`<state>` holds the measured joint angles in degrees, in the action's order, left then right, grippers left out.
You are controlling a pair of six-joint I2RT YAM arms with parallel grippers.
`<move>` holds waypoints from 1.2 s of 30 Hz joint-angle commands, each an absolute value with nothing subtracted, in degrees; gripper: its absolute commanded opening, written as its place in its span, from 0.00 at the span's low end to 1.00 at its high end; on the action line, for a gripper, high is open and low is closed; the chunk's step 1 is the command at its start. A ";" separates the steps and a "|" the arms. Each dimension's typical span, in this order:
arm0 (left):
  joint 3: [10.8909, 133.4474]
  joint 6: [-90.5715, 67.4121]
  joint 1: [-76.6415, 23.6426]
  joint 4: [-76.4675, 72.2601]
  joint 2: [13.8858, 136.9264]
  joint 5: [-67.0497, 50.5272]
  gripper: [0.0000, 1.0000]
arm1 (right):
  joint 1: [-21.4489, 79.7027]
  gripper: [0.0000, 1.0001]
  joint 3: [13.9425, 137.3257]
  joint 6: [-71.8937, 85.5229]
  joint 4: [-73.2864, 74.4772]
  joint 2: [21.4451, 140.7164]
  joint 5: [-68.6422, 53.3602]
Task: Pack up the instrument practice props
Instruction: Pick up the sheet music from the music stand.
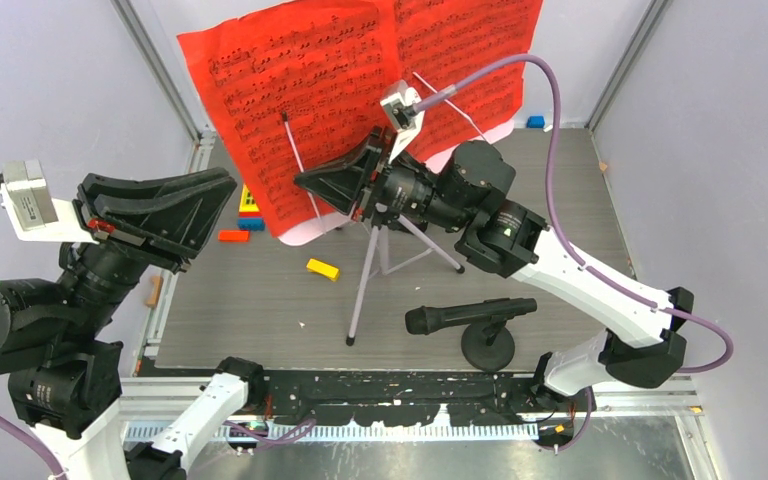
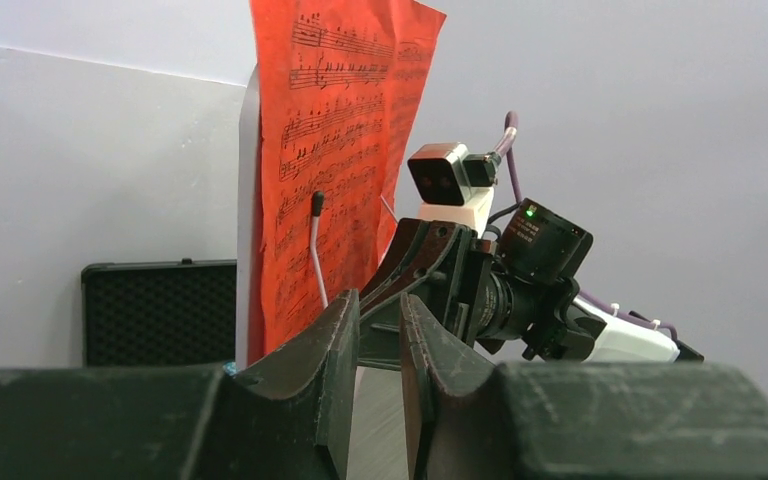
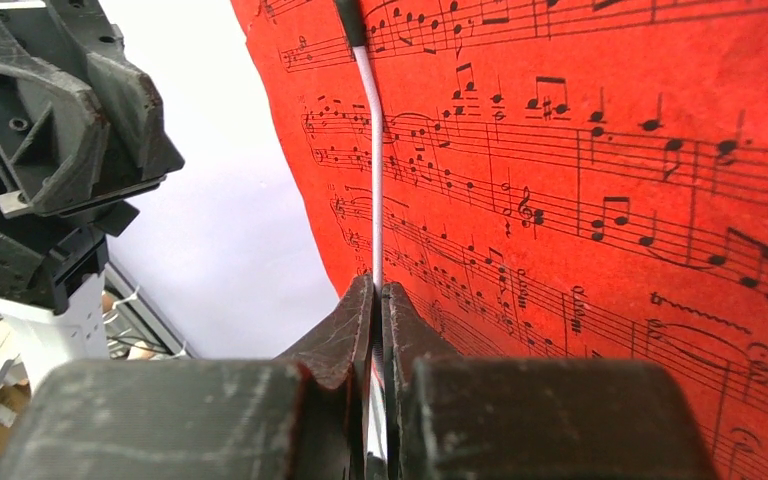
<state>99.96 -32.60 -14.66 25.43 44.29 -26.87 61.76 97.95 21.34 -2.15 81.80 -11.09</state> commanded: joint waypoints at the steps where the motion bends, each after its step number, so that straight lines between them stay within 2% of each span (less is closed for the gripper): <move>1: 100.55 -33.02 -14.24 23.03 45.22 -28.03 0.23 | 61.51 0.00 100.18 18.63 -5.04 84.27 -5.42; 14: 99.98 -32.30 -14.26 23.20 45.16 -27.64 0.22 | 61.52 0.00 100.70 13.63 -6.33 86.67 2.13; 25: 100.11 -32.70 -14.24 23.09 44.93 -28.14 0.22 | 62.40 0.00 94.92 14.43 -8.19 82.80 -5.59; 36: 96.93 -37.35 -14.24 18.55 43.79 -31.93 0.11 | 62.75 0.00 91.51 16.56 -9.96 79.72 -11.72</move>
